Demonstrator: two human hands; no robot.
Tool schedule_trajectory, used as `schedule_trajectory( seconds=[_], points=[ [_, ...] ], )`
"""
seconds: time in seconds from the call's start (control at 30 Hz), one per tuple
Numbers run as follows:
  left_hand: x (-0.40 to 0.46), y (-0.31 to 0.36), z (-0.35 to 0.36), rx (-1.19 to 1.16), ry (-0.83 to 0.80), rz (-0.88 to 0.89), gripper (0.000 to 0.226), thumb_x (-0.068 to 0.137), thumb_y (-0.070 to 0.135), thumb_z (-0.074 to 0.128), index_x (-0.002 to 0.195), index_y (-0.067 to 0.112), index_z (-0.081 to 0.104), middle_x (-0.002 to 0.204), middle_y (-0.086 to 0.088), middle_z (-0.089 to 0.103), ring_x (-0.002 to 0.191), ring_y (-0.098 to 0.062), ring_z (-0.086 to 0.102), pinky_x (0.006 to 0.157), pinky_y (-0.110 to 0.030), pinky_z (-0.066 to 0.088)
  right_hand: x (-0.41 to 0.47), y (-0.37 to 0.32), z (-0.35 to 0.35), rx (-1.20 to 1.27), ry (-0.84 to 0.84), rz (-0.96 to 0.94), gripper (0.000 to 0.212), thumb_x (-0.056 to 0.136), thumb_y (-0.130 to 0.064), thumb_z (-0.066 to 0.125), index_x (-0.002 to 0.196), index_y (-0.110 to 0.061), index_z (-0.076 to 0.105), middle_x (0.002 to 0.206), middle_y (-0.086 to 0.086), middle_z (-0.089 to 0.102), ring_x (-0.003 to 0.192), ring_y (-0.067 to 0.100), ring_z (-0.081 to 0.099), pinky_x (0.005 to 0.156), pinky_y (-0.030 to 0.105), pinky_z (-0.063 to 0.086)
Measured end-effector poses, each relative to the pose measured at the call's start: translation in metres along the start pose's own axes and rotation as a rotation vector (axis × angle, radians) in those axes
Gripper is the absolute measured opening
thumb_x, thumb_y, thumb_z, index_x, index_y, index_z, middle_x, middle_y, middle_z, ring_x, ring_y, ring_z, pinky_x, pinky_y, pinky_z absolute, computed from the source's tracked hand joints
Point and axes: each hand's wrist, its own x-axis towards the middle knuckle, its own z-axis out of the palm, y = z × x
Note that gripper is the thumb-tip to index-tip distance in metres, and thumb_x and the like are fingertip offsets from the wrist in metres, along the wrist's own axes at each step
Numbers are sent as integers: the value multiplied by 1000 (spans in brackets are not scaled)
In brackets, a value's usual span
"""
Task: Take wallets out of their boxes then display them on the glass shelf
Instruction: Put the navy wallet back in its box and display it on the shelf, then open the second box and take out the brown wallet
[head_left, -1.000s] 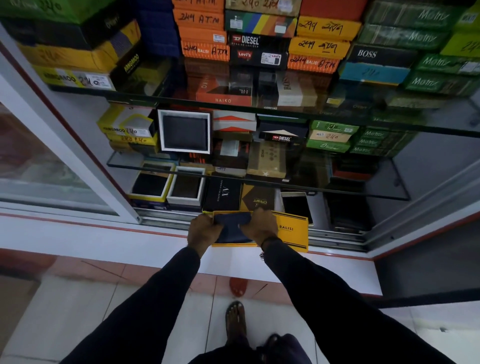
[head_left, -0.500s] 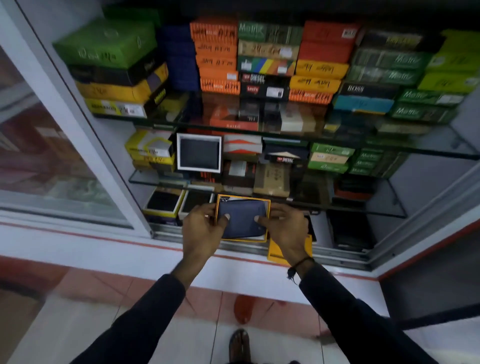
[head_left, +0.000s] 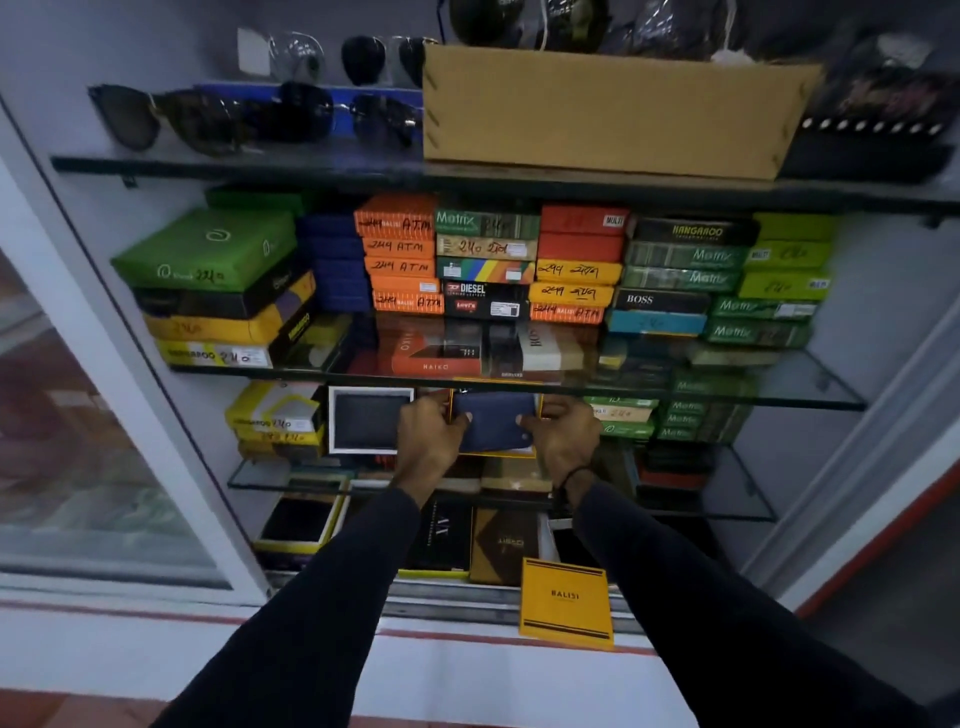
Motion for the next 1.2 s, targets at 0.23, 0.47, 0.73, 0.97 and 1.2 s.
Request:
schedule_trajectory(
  seconds=[0.23,0.47,0.73,0.97,1.2],
  points=[
    [23,-9,20,159,-14,-87,21,91,27,70,101,8,71,101,-15,74,76,-21,64,65,-30,53,21,2,16,-69,-1,-8,36,77,-13,81,108,-2,70,110,16,72,76,12,52,34,-4,28],
    [24,-6,24,237,-67,-58,24,94,24,66,107,5,67,108,-16,71,96,-28,70,75,-32,57,27,6,11,-170,26,-48,26,78,-22,78,100,-8,76,103,13,76,93,27,70,69,19,43],
    [2,-2,24,173,13,-5,32,96,24,61,122,6,57,134,-15,52,108,-31,63,94,-40,55,24,17,-4,-118,-8,-13,25,74,-29,77,98,-23,79,104,2,77,100,24,69,77,19,42],
    [-75,-13,43,117,193,194,23,94,18,55,116,11,51,121,-12,51,91,-25,62,68,-32,53,-11,69,-45,-147,144,-189,15,78,-22,66,81,-16,79,72,-2,76,77,17,72,74,19,50],
    [-157,-44,106,346,-280,744,26,86,35,58,107,21,53,112,-2,52,83,-22,62,60,-31,52,-65,156,-88,-245,266,-195,14,79,-30,63,73,-19,68,53,-3,60,53,16,59,53,24,41]
  ],
)
